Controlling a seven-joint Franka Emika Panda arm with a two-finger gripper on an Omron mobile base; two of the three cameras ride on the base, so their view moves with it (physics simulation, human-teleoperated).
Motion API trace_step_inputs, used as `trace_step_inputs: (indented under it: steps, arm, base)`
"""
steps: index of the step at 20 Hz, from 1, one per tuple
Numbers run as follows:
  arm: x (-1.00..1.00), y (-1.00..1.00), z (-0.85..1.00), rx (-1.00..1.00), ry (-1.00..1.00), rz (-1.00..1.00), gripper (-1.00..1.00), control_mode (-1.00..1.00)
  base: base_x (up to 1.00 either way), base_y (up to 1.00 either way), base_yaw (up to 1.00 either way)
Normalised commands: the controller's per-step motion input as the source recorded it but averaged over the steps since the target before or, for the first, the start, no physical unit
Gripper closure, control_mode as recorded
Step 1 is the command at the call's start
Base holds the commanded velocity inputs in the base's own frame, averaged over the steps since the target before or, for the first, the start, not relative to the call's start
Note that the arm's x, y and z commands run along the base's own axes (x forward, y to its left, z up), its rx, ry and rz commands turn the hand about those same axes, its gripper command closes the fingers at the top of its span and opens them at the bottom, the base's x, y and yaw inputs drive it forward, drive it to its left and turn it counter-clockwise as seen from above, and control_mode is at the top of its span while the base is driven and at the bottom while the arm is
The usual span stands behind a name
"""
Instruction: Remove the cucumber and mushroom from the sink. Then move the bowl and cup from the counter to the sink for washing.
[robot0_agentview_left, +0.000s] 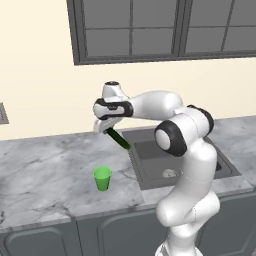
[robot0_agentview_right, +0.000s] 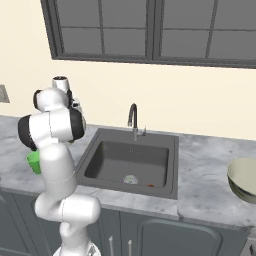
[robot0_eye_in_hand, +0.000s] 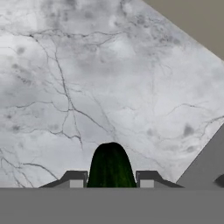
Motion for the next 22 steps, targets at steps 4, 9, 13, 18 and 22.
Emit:
trace_step_inputs:
  steps: [4, 9, 13, 18, 22]
  arm:
    - [-0.07, 0.26, -0.16, 0.01, 0.0, 0.0, 1.0, -1.0]
    - [-0.06, 0.26, -0.17, 0.06, 0.0, 0.0, 1.0, -1.0]
    - [-0.03, 0.24, -0.2, 0.02, -0.02, 0.0, 1.0, -1.0]
    - [0.0, 0.19, -0.24, 0.0, -0.07, 0.0, 1.0, -1.0]
    - [0.0, 0.18, -0.27, 0.0, -0.05, 0.0, 1.0, -1.0]
  base:
    - [0.0, 0.0, 0.0]
    - [0.0, 0.0, 0.0]
    - [0.0, 0.0, 0.0]
    - [0.0, 0.0, 0.0]
    - [0.0, 0.0, 0.0]
